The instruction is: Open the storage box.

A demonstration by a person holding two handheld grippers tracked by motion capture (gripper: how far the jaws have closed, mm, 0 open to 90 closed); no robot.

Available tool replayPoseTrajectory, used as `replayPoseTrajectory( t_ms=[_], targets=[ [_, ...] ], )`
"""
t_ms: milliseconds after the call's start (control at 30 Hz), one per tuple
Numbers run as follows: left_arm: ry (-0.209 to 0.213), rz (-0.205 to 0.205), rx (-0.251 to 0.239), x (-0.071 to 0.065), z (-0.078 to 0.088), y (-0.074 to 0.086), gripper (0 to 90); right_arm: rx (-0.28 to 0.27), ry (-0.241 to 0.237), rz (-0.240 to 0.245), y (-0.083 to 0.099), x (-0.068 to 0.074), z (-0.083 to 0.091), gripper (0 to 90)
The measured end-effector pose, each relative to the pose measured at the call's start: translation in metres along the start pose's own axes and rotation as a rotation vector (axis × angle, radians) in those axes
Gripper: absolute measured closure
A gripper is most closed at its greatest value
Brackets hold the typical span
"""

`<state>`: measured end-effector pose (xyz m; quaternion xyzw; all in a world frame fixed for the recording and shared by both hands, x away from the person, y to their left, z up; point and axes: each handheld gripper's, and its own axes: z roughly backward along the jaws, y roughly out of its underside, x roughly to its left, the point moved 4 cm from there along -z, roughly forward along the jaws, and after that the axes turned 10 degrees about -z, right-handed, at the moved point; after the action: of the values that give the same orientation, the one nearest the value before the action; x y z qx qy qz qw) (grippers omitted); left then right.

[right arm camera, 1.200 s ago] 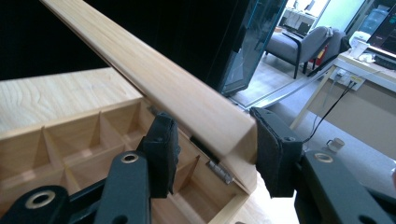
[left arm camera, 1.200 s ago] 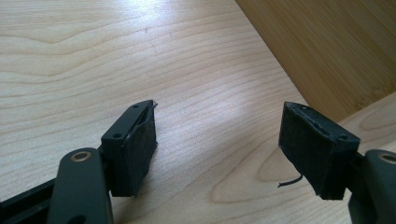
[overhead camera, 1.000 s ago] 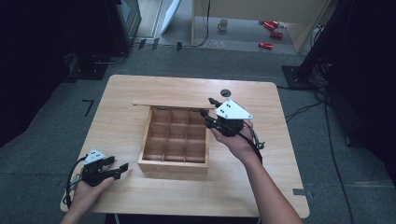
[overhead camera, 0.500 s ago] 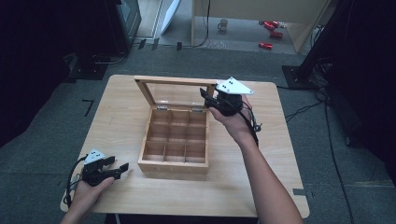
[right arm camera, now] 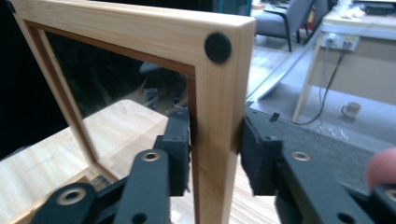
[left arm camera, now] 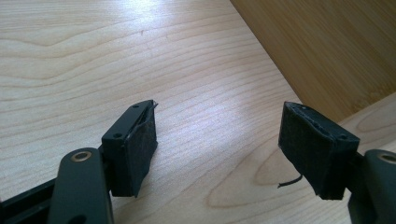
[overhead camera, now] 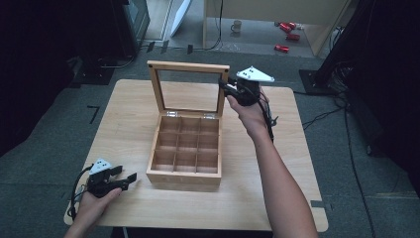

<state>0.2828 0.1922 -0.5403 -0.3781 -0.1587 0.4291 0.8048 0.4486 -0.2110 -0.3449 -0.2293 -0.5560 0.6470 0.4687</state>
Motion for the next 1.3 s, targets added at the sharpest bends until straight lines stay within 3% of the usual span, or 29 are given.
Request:
replayPoseTrajectory(
  t_ms=[767, 1133, 1200, 1300],
  targets=[
    [-0.007, -0.013, -0.007, -0.001, -0.001, 0.0, 28.2, 0.057, 0.034, -0.189, -0.014, -0.034, -0.052, 67.6],
    [-0.014, -0.021, -0.011, -0.003, -0.002, 0.0, 28.1, 0.039, 0.048, -0.211, -0.012, -0.034, -0.055, 66.9],
    [-0.014, -0.021, -0.011, -0.003, -0.002, 0.0, 28.0, 0.037, 0.06, -0.212, -0.013, -0.032, -0.053, 62.1],
    [-0.012, -0.02, -0.012, -0.003, -0.002, 0.0, 28.1, 0.036, 0.043, -0.22, -0.014, -0.028, -0.048, 40.7]
  ],
)
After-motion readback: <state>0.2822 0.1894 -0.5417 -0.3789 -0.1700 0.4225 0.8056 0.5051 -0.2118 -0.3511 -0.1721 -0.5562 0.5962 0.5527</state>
